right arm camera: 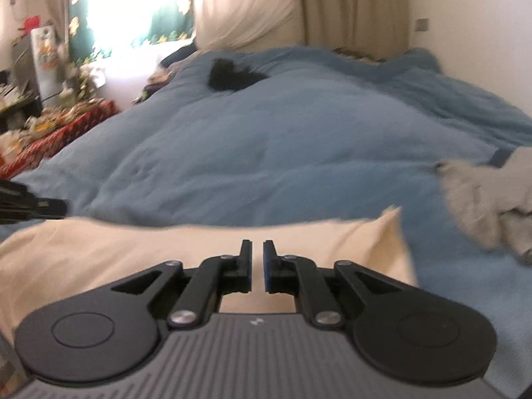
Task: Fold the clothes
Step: 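Open both grippers above the folded vest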
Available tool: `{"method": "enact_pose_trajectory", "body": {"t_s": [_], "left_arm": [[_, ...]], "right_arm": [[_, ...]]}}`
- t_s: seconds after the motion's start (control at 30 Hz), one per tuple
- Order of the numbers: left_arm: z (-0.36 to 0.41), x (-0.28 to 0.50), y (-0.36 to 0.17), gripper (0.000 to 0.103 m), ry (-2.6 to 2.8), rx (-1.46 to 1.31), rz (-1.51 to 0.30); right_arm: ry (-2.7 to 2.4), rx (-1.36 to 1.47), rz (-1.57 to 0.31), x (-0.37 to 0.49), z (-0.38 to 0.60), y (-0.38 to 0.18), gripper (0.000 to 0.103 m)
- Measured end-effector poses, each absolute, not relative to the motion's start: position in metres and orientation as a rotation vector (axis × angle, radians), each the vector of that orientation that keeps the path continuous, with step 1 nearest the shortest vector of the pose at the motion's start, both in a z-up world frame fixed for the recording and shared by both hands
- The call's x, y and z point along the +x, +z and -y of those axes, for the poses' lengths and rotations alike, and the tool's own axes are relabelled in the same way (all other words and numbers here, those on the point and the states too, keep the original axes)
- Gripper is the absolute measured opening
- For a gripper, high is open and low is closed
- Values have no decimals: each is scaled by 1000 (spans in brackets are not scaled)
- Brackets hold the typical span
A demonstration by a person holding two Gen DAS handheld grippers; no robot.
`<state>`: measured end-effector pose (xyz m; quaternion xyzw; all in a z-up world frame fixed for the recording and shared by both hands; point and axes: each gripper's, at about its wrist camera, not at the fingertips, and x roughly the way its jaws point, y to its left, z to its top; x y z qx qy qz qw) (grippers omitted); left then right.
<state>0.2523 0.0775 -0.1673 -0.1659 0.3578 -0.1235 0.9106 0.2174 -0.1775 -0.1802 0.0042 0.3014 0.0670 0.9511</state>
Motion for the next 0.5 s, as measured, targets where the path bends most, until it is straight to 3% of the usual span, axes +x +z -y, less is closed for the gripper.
{"method": "enact_pose_trajectory", "body": {"t_s": [0.17,0.5], "left_arm": [[-52,227,-185,7,-289,-196,-754],[-78,171,-189,9,-250,-99,-707]], "right_arm": [[168,-138,-617,189,153,-199,7],[229,-156,-649,120,167,-199,8]]}}
